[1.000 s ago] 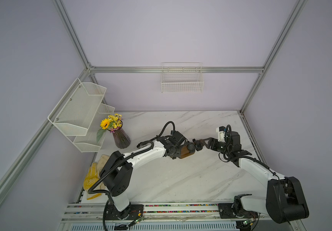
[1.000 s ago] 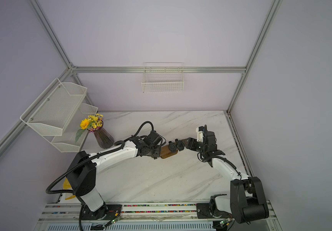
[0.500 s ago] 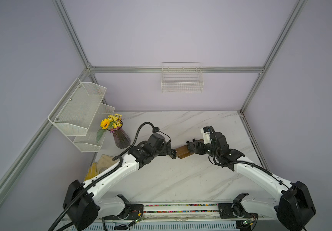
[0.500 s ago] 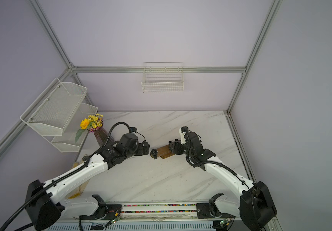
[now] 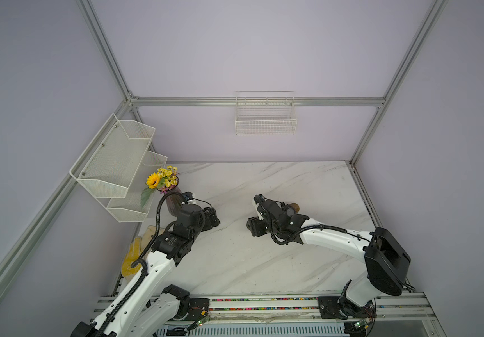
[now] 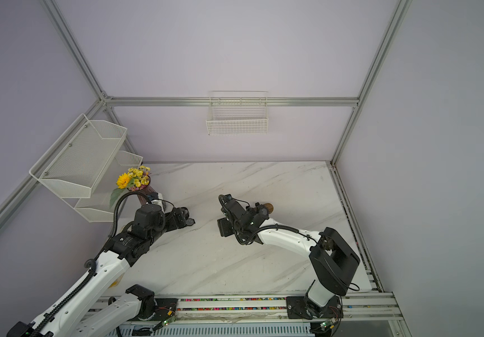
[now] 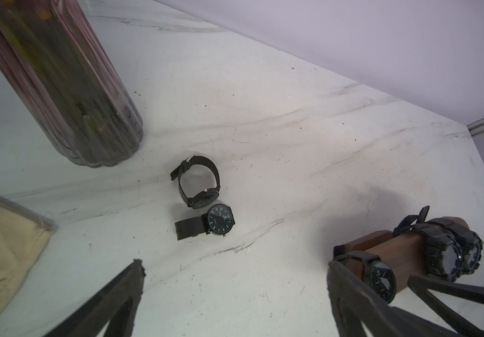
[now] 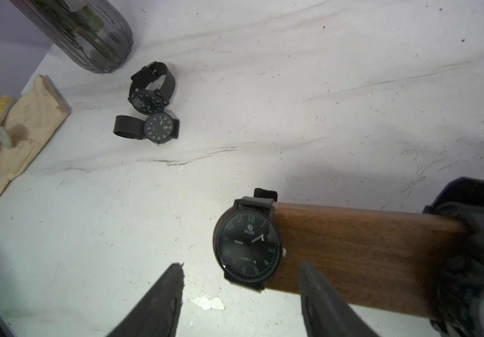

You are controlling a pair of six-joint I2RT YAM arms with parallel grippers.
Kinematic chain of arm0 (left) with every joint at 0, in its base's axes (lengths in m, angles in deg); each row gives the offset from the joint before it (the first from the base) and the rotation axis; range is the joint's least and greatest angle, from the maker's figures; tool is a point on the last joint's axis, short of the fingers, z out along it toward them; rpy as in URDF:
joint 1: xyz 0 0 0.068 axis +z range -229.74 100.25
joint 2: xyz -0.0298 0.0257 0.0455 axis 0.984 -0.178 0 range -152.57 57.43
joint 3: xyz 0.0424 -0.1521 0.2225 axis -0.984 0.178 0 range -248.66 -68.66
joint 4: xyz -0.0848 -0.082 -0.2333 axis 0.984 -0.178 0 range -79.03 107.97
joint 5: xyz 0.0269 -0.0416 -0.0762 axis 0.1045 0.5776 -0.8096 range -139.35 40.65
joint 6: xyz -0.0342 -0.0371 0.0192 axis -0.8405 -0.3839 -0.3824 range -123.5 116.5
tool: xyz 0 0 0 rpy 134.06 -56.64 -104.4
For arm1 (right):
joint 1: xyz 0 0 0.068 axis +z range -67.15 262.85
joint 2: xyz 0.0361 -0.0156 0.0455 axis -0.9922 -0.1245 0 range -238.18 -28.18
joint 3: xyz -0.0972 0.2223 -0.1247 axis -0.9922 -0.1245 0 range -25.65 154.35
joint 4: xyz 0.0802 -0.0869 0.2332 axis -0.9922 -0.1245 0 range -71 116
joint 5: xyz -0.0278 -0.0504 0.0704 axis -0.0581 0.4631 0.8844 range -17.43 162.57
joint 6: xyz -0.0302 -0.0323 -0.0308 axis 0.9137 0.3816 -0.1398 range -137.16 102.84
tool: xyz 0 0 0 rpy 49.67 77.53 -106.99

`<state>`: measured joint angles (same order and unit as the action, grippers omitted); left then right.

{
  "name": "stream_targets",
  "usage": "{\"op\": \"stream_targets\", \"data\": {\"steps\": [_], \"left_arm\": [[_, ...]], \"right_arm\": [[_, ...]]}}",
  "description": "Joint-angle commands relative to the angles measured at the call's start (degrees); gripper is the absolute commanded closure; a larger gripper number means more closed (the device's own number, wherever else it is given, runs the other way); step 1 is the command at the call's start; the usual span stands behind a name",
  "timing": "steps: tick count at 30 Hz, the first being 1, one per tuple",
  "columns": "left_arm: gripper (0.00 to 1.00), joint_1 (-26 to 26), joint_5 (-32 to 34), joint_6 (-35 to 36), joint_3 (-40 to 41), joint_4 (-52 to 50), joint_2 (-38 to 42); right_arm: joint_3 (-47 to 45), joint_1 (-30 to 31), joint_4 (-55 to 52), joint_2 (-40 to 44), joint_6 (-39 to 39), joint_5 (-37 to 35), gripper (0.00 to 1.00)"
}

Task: Place watch on stand
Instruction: Adjust the watch on the stand.

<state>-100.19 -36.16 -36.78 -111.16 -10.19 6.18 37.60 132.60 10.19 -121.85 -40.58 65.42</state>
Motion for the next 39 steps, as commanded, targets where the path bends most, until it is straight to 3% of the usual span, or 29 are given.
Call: {"op": "stream_targets", "data": {"steps": [1,22,39], "left_arm": [[0.02,0.5,-1.3,1.1,1.4,1.9,0.4],[0.01,1.1,-3.0,0.8,2.2,2.9,0.0],[0.0,1.3,-3.1,0.9,2.5,3.2,0.3]], "right_arm": [[2.5,0.6,-2.7,-1.0,-1.0,-3.8,0.35],[6.7,1.8,-4.9,-6.2,0.2,-6.7,0.42],[5.8,2.0,-8.0,-4.8,-0.9,-12.2,0.47]]}}
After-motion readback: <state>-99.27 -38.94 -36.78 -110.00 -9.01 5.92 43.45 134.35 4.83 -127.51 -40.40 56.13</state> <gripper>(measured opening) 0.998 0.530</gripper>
